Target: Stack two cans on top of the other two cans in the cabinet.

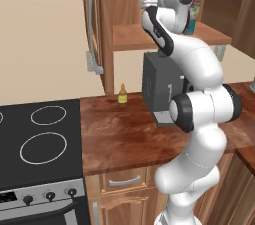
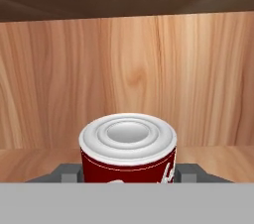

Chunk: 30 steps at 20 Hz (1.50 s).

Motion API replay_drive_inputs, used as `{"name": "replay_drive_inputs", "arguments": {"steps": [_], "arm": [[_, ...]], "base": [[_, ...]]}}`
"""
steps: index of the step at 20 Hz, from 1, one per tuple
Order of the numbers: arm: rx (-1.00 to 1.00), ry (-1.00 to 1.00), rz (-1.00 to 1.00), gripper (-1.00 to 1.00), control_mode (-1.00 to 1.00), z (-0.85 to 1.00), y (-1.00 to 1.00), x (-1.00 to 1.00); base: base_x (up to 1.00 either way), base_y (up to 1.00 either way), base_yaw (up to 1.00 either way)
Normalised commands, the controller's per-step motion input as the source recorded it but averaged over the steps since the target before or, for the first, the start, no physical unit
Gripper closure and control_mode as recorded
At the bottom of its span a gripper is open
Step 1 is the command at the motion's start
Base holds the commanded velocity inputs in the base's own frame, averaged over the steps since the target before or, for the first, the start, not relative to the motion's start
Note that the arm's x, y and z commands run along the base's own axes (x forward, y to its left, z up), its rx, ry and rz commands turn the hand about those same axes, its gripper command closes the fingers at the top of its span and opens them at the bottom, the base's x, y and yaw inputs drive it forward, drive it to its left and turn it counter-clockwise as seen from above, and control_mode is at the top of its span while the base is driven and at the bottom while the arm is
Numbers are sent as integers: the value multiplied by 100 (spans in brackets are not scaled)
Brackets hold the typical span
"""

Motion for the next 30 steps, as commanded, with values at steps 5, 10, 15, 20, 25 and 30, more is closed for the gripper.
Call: {"name": "replay_drive_inputs", "arguments": {"steps": [5,10,15,20,25,30], "arm": [[0,0,0,100,-100,0,-1,1],[0,1,0,100,-100,0,0,0],[0,0,0,100,-100,-2,0,0],[0,0,0,100,-100,-7,-2,0],[0,0,0,100,-100,0,-8,0],[0,0,0,100,-100,0,-10,0]], "base": [[0,0,0],[0,0,0],[0,0,0],[0,0,0],[0,0,0],[0,0,0]]}}
